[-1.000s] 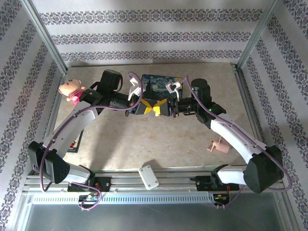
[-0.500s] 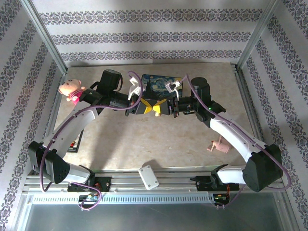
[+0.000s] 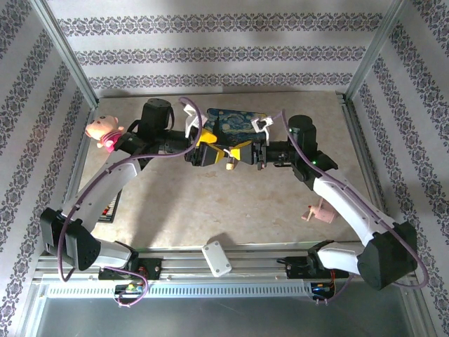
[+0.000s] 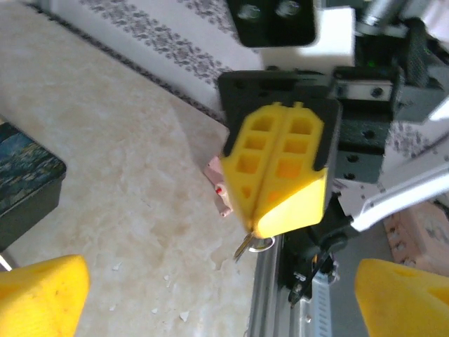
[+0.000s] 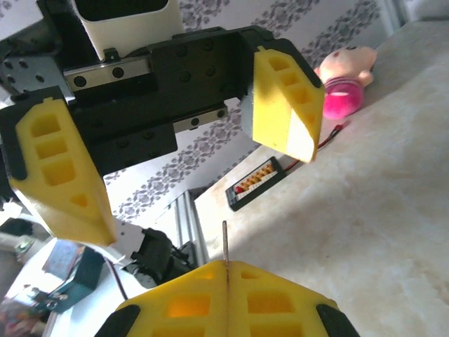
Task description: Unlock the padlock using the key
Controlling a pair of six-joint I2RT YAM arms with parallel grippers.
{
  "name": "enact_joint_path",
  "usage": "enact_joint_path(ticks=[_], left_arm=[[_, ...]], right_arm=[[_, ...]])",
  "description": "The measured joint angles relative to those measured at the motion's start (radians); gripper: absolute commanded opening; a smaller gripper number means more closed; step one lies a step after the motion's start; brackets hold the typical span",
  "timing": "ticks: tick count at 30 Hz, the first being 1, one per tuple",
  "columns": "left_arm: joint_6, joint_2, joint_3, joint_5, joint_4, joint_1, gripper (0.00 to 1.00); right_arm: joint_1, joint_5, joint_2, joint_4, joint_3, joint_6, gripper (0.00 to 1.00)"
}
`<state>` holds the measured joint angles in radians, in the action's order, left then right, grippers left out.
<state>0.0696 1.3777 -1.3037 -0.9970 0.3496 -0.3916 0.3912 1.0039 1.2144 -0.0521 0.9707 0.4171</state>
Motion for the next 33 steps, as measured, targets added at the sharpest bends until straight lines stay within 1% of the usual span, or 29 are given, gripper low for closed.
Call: enact_joint_path(ticks=[5, 10, 12, 16, 18, 21, 26, 29, 33], left_arm=[[0.082, -0.044, 0.035, 0.189, -0.084, 0.002, 0.99], [0.151, -0.038, 0.035, 0.446, -0.1, 0.002, 0.99], [0.178, -0.023, 0.036, 0.526, -0.1, 0.002, 0.99], [0.235, 0.019, 0.07, 0.644, -0.115, 0.002, 0.99], [0.269, 0.051, 0.09, 0.694, -0.129, 0.002, 0.99], [0.314, 0.122, 0.092, 0.741, -0.148, 0.002, 0.99], [0.371, 0.247, 0.091, 0.761, -0.202, 0.002, 0.99], [0.391, 0.306, 0.09, 0.79, -0.238, 0.003, 0.99], [0.407, 0.37, 0.078, 0.812, -0.281, 0.015, 0.99]], right_arm=[[-0.023, -0.079, -0.034, 0.0, -0.031, 0.006, 0.0], [-0.059, -0.17, -0.04, 0.004, -0.05, 0.033, 0.0], [-0.077, -0.208, -0.041, 0.006, -0.056, 0.05, 0.0], [-0.117, -0.275, -0.041, 0.023, -0.069, 0.087, 0.0], [-0.132, -0.336, -0.041, 0.039, -0.073, 0.107, 0.0], [-0.141, -0.461, -0.041, 0.085, -0.077, 0.121, 0.0], [-0.141, -0.734, -0.021, 0.202, -0.069, 0.127, 0.0], [-0.143, -0.895, 0.047, 0.263, -0.045, 0.127, 0.0], [-0.153, -1.027, 0.174, 0.304, 0.01, 0.122, 0.0]])
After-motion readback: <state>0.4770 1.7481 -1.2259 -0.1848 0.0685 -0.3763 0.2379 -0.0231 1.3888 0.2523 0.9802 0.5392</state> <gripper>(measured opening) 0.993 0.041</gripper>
